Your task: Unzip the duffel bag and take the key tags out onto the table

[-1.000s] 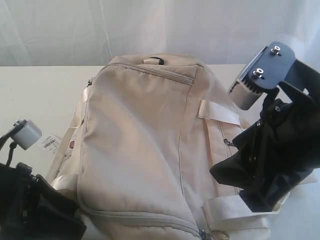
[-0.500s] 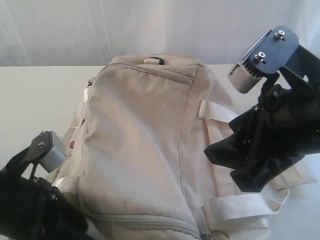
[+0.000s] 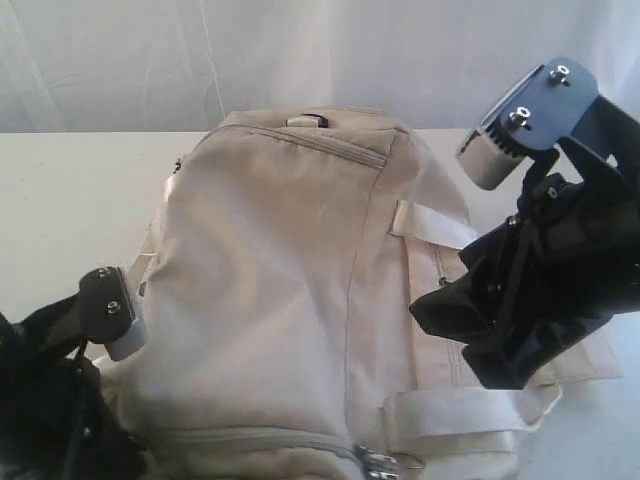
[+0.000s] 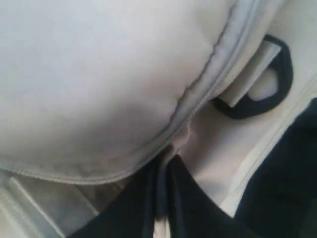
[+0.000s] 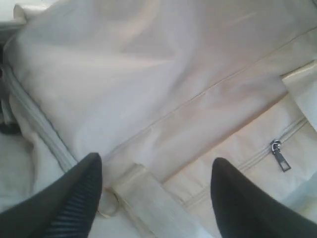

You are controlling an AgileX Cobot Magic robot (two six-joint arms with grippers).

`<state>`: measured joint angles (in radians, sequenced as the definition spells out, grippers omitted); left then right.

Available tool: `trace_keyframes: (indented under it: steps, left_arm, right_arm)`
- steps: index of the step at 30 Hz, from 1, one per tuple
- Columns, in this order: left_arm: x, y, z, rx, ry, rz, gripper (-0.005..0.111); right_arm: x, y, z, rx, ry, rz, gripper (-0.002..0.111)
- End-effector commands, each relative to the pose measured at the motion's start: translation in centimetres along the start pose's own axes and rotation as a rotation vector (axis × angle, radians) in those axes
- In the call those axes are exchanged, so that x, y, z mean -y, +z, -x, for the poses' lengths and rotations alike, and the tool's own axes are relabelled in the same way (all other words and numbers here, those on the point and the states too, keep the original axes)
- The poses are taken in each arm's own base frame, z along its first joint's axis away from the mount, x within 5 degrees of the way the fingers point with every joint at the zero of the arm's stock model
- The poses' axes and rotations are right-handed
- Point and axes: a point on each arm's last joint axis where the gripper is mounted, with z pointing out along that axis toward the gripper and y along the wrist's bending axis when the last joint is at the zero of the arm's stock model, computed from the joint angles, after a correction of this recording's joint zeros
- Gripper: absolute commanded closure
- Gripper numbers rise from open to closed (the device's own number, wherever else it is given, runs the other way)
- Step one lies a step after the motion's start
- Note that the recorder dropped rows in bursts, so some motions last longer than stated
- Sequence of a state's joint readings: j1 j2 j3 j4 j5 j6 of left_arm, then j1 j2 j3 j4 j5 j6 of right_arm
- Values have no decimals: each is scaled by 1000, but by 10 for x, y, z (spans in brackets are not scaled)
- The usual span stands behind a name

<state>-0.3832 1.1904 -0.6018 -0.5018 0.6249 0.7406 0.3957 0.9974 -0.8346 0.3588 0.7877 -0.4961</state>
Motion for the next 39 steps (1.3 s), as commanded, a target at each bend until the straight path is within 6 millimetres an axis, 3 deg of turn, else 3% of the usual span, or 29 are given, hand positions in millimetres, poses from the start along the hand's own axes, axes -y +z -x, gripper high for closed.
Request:
trace_keyframes:
  steps: [1,6,11,15,18,21,22,26,29,32,35,36,39]
  left_arm:
    - [-31,-35,-5,-266,26,381,107]
    - [-64,-71,9,-313,141,822,107]
    - [-86,-94,18,-164,117,1120,107]
    - [-88,-93,12,-126,-17,1088,95]
    - [-84,-87,9,-109,-110,1012,70]
    - [-81,-84,5,-129,-180,971,37]
    - [-78,-87,5,-133,-249,946,27]
    - [-56,-122,18,-70,-475,839,26]
    - [-32,-135,14,-117,-553,688,26]
    - [-18,-117,3,-121,-582,542,26]
    - [-14,-80,-8,-46,-636,405,26]
    - [-14,-70,-11,-26,-645,379,26]
    - [-13,-47,-22,11,-689,336,26]
  right_arm:
    - [0,-3,3,23,37,-4,49]
    - [2,-3,6,64,97,-23,49]
    - [4,-1,12,94,98,-39,49]
    - [13,12,27,69,94,-50,48]
    - [26,21,47,49,88,-105,43]
    - [40,34,69,31,54,-167,39]
    - [50,46,82,17,52,-197,38]
    - [84,83,124,-4,23,-272,36]
    - [100,125,136,-71,8,-276,27]
    - [107,154,131,-181,-8,-248,26]
    - [113,176,119,-261,-48,-257,30]
    - [114,178,117,-281,-51,-258,36]
    - [114,179,110,-353,-43,-251,77]
